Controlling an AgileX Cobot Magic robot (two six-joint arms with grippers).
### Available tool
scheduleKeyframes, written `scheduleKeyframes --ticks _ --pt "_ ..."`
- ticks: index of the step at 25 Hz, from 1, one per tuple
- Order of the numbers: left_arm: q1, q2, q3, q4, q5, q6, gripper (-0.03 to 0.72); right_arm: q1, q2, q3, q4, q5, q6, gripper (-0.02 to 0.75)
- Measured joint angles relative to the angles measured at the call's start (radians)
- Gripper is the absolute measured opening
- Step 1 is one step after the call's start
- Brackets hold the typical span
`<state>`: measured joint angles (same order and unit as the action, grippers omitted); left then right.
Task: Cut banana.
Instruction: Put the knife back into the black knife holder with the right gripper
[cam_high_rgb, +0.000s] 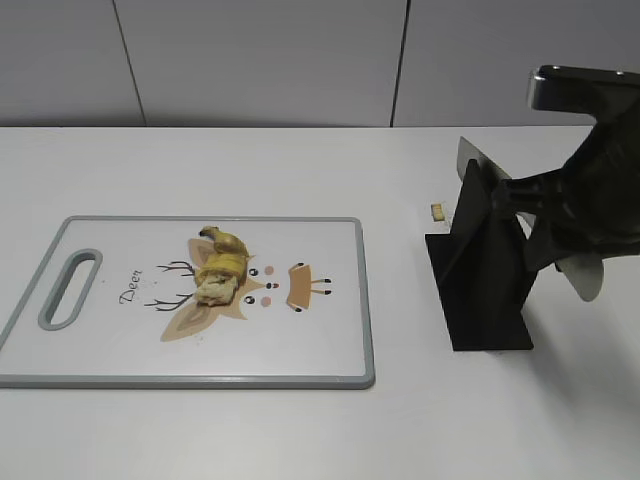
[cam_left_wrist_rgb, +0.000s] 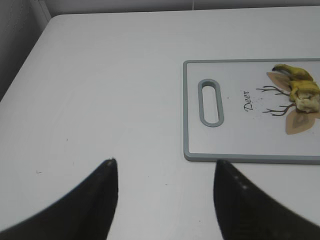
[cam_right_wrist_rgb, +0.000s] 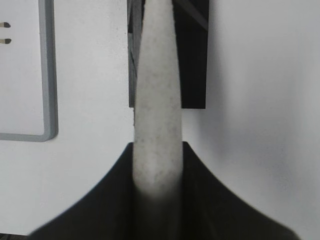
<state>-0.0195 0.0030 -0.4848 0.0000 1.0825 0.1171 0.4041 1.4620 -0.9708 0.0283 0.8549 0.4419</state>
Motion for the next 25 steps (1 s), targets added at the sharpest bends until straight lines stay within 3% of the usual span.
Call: scheduleKeyframes --ticks 6,12,15,25 --pt "0.0 0.0 0.0 0.0 0.0 0.0 0.573 0.0 0.003 0.0 0.034 0.013 -0.002 0.206" --pt "0.0 0.0 0.0 0.0 0.0 0.0 0.573 0.0 0.005 0.0 0.05 0.029 -0.017 0.473" --pt "0.0 0.0 0.0 0.0 0.0 0.0 0.573 0.0 0.005 0.0 0.052 0.031 -0.018 0.559" --pt "0.0 0.0 0.0 0.0 0.0 0.0 0.572 0.0 -0.061 0.0 0.055 0.025 -0.11 0.586"
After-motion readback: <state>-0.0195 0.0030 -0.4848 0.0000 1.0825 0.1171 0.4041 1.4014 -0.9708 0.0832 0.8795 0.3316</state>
